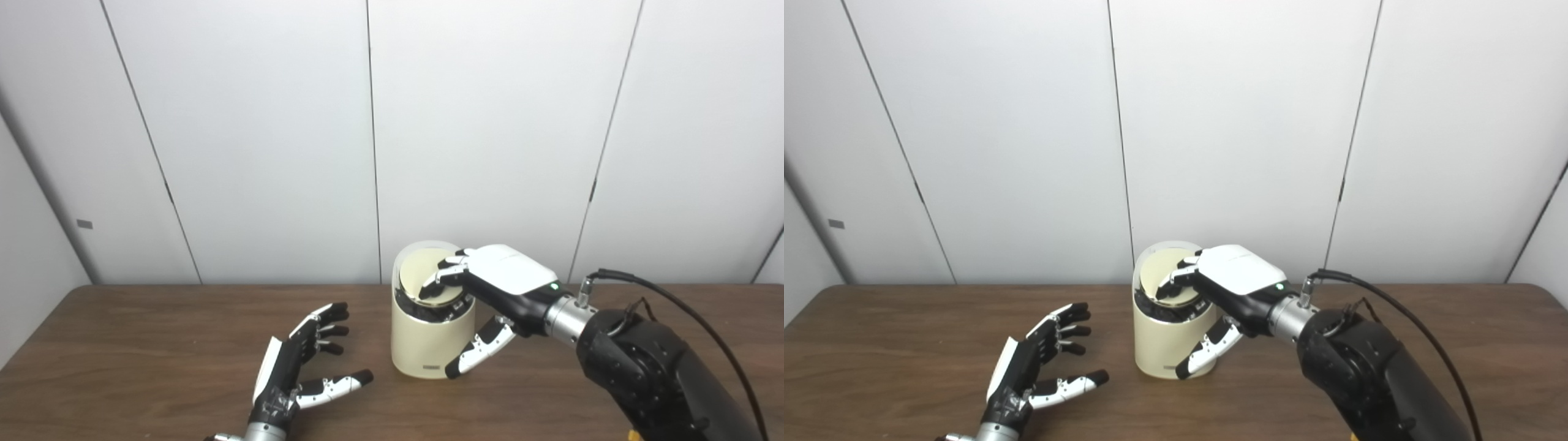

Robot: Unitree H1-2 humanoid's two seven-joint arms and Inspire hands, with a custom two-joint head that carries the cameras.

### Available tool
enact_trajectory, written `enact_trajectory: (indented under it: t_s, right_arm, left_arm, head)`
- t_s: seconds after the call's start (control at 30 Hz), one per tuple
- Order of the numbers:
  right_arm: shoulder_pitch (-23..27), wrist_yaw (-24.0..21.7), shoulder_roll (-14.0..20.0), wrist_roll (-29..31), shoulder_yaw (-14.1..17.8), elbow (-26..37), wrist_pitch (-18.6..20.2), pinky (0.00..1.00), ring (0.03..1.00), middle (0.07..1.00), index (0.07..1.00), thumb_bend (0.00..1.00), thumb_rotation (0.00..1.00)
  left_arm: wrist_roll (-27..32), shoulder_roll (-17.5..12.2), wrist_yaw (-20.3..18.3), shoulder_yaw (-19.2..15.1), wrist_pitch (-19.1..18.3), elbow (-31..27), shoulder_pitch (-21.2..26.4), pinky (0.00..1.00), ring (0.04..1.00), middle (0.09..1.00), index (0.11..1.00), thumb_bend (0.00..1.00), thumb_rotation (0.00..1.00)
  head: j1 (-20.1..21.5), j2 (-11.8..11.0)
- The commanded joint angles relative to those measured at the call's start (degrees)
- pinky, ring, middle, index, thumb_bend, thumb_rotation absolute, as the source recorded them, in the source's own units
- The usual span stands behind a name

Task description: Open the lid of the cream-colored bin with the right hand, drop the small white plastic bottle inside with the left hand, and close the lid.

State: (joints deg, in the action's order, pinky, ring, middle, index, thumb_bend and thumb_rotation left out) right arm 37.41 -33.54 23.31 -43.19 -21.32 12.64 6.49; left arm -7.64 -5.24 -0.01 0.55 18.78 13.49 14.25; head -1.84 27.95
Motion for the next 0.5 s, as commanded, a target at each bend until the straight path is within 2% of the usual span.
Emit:
enact_trajectory:
  t_s: [0.0,0.17,0.47]
  right_arm:
    - [1.8,-1.1,1.4,-1.5,-0.2,1.4,-0.6,0.97,0.917,0.734,0.715,0.78,0.42]
    - [1.8,-3.9,1.3,-3.2,-0.9,1.5,0.6,1.0,0.925,0.74,0.722,0.79,0.44]
    - [1.3,-4.8,0.8,-3.8,-1.0,1.0,0.6,0.98,0.913,0.747,0.731,0.79,0.43]
  left_arm:
    - [0.2,0.2,0.7,-0.1,0.3,-1.9,1.0,0.62,0.741,0.808,0.825,0.85,0.1]
    - [0.5,0.2,0.4,-0.2,-0.3,-2.5,0.8,0.63,0.742,0.806,0.822,0.85,0.09]
    - [0.7,0.0,0.2,-0.2,-1.3,-3.8,0.3,0.63,0.742,0.81,0.822,0.85,0.09]
  head:
    - [0.0,0.0]
    - [-0.2,0.5]
    - [-0.3,1.1]
